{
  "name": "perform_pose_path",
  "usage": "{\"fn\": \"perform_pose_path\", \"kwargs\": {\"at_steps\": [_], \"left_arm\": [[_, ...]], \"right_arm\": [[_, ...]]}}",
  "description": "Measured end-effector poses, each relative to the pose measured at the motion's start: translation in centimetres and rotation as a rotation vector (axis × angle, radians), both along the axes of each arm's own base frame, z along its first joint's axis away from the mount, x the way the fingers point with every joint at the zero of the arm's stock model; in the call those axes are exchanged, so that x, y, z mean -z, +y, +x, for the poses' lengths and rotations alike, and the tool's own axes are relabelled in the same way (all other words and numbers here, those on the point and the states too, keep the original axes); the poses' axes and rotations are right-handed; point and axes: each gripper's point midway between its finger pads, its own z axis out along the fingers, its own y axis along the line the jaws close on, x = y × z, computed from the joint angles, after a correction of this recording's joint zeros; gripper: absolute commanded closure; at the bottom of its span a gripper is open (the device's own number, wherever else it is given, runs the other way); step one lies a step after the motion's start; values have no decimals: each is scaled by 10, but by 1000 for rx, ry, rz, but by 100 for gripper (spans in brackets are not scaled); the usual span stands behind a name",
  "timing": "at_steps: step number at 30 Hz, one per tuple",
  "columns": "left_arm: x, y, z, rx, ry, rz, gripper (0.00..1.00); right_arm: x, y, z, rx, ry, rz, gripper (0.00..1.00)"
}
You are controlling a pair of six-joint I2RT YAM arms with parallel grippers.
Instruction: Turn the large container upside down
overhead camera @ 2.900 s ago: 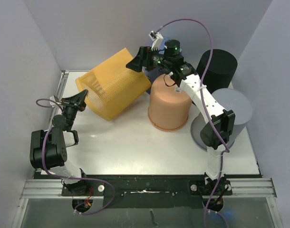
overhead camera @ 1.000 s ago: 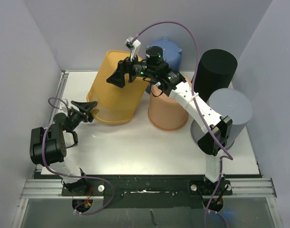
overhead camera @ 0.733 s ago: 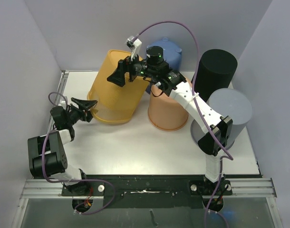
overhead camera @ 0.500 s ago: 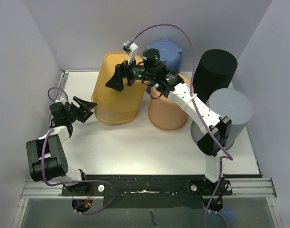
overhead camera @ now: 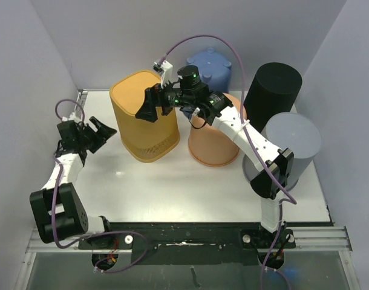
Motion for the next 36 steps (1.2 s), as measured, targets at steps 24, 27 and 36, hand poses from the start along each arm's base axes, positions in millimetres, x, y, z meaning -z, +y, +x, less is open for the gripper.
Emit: {"fn": "perform_pose_path", "kwargs": {"at_steps": [24,27,36], "left_arm": [[-272,-76,11,75,-439,443,22],[-268,-91,6,100,-450,456,22],[-242,-83,0,43,-386,535,22]], "right_arm": [[17,-349,31,1197,-76,-409,2],[23,-377,13,1296,-62,-417,2],[-2,-433,-42,1523,-129,-302,2]]}}
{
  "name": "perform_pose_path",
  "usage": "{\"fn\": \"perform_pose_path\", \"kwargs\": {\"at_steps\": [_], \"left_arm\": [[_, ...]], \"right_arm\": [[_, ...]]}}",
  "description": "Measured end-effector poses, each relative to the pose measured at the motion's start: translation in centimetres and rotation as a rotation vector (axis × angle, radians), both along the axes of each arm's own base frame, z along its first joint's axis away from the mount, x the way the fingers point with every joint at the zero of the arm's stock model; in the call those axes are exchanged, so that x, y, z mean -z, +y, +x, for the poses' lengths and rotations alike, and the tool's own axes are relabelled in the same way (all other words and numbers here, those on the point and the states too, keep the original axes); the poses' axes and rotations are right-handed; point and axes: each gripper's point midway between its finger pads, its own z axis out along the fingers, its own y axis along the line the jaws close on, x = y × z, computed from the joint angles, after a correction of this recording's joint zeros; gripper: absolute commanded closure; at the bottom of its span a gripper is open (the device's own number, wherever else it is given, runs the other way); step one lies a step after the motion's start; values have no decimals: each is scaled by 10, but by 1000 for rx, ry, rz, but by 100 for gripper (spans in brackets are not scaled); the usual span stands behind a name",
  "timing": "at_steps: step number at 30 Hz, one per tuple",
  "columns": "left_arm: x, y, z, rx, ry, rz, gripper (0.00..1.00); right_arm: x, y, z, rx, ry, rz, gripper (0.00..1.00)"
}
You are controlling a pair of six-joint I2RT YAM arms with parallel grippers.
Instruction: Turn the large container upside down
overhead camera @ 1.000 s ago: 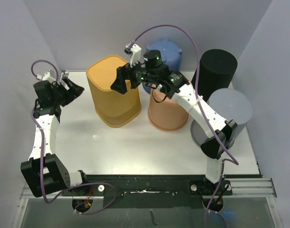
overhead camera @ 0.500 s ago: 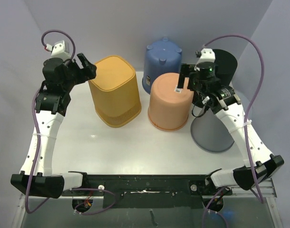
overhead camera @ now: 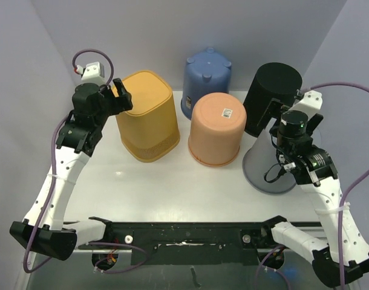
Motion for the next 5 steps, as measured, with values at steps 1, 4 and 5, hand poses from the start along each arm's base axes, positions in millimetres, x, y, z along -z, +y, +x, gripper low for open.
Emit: {"fn": "perform_pose_path", "kwargs": {"at_steps": [1,4,5], "left_arm": [[1,-1,-1,-3,-1,7,22],[5,-1,-4,-13,4,30,22],[5,0,-4,-20,5,35,22]], "right_arm": [[-3,-3,-2,12,-15,2,2],[-8,-10,-7,46,-46,4,2],[-8,-12,-7,55,-50,4,2]]}}
